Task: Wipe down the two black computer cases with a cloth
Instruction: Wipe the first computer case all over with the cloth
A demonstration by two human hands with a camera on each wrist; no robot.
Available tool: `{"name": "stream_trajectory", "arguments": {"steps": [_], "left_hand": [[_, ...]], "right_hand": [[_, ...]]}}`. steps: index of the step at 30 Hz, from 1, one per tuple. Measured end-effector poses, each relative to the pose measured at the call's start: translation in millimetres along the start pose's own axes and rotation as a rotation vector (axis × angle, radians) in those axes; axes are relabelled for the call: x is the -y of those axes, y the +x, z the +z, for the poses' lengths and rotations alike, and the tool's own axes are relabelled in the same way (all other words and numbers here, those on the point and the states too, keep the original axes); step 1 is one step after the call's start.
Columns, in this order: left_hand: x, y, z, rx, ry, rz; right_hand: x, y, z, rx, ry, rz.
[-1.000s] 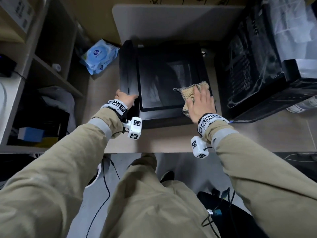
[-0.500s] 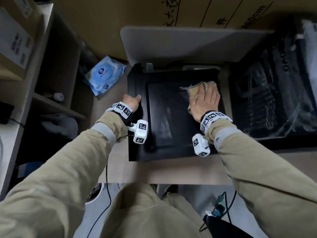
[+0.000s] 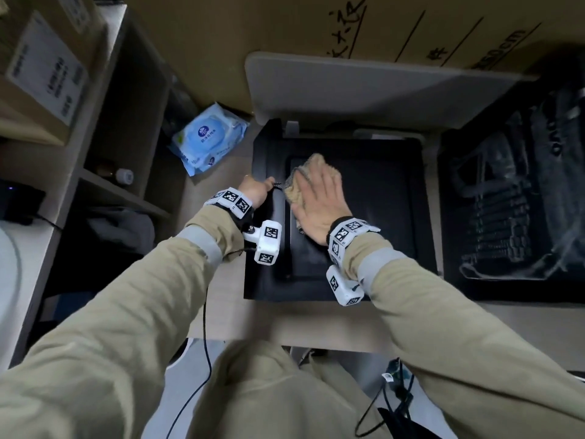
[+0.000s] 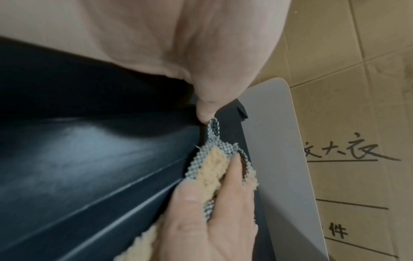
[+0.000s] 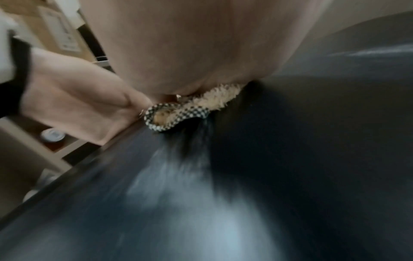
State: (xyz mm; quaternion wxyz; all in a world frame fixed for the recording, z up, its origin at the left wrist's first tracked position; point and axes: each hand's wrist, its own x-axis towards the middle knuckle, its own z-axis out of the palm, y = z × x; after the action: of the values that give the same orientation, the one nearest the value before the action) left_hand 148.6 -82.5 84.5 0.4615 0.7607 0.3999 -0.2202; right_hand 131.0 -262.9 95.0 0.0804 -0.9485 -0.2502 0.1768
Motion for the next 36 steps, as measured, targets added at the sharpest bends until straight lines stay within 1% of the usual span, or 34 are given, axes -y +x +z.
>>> {"name": "stream_trajectory", "arguments": {"steps": [1,3,6,8,10,12,15,18,20,22,24,26,28,32,36], "left_hand": [[0,-4,2,-0.024,-0.015,-0.002],[6,-8,11,-0.063,-0.040,0.006],[29,-12,21,-0.089,-0.051,-0.025],[43,-20,29,-0.118,-0.056,-0.033],[52,-35,34,-0.164,-0.005,-0.047],[59,-48,38,-0.192,0.045,-0.069],[72,-63,37,-0.184,0.043,-0.070],[89,-63,35,-0.120,-0.039,-0.033],[105,-48,33,-0.051,-0.131,0.006],[122,-25,33,0.013,-0.186,0.005],[127,-22,31,0.066,-0.208,0.017],[126,-26,29,0.078,-0.255,0.024],[119,-37,26,0.057,-0.294,0.011],[93,-60,12,0.054,-0.278,0.006],[76,-42,6,0.097,-0.243,-0.022]], "right_hand": [[0,-7,2,0.014,-0.025,-0.030],[-10,-26,5,0.018,-0.018,-0.026],[-40,-55,9,-0.010,0.084,0.115],[-62,-80,14,-0.051,0.080,0.218],[-78,-103,17,-0.059,0.074,0.303],[-83,-121,19,-0.056,0.075,0.354],[-74,-135,25,-0.068,0.095,0.388],[-61,-138,31,-0.057,0.077,0.366],[-46,-135,33,-0.026,0.075,0.323],[-30,-128,35,-0.012,0.071,0.270],[-15,-121,38,-0.009,0.064,0.220],[-3,-112,42,-0.005,0.050,0.169],[7,-98,42,0.005,0.028,0.118],[21,-71,38,-0.009,0.004,0.049],[27,-42,30,0.009,0.005,0.015]]}}
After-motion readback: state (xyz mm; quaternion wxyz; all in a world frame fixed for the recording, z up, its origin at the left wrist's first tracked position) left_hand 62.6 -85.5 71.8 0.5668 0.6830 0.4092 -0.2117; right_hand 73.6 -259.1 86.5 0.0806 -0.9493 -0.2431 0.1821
